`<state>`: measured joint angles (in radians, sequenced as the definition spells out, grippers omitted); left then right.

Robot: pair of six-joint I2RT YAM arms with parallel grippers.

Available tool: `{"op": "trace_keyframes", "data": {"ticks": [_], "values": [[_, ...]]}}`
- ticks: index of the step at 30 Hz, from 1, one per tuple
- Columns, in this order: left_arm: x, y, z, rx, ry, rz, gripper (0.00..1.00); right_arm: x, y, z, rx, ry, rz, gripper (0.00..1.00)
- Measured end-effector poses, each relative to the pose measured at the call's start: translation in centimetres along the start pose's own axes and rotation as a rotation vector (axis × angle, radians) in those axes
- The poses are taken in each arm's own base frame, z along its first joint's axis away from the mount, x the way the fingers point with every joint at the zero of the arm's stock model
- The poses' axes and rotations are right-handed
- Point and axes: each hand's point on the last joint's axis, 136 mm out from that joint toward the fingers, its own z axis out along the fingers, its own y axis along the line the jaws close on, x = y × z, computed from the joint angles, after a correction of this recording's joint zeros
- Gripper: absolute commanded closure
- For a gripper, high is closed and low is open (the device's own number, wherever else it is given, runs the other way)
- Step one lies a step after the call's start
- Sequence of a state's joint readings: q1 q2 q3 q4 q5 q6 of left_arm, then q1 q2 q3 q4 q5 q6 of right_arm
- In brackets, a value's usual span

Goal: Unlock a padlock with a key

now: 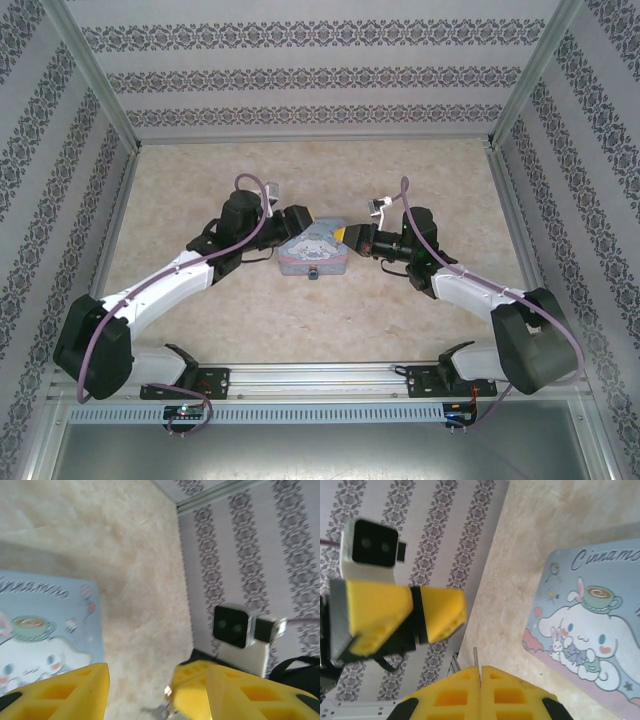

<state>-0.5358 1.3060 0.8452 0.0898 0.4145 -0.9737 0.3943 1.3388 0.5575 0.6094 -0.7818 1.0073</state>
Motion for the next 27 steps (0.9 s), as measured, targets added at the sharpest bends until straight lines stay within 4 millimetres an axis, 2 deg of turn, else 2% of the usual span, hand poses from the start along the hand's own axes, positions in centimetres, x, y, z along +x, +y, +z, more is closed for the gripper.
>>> {"op": "trace_keyframes", "data": {"ticks": [8, 13, 20, 27], "values": [[6.3, 6.5, -0.6, -0.129, 0.142, 0.088, 0.54, -0.7, -3.2, 0.6, 0.081, -0.034, 0.098, 1.0], [9.7, 10.1, -0.8, -0.194, 0.218, 0.111, 0.58, -1.6, -4.5, 1.4, 0.112, -0.05, 0.148, 1.0], [11.2, 11.1, 0.8, -0.2, 0.269, 0.175, 0.64, -3.1, -5.0, 2.5, 0.124, -0.071, 0.169, 1.0], [12.2, 11.7, 3.3, -0.223, 0.306, 0.258, 0.67, -4.2, -5.3, 3.2, 0.12, -0.084, 0.181, 1.0]]}}
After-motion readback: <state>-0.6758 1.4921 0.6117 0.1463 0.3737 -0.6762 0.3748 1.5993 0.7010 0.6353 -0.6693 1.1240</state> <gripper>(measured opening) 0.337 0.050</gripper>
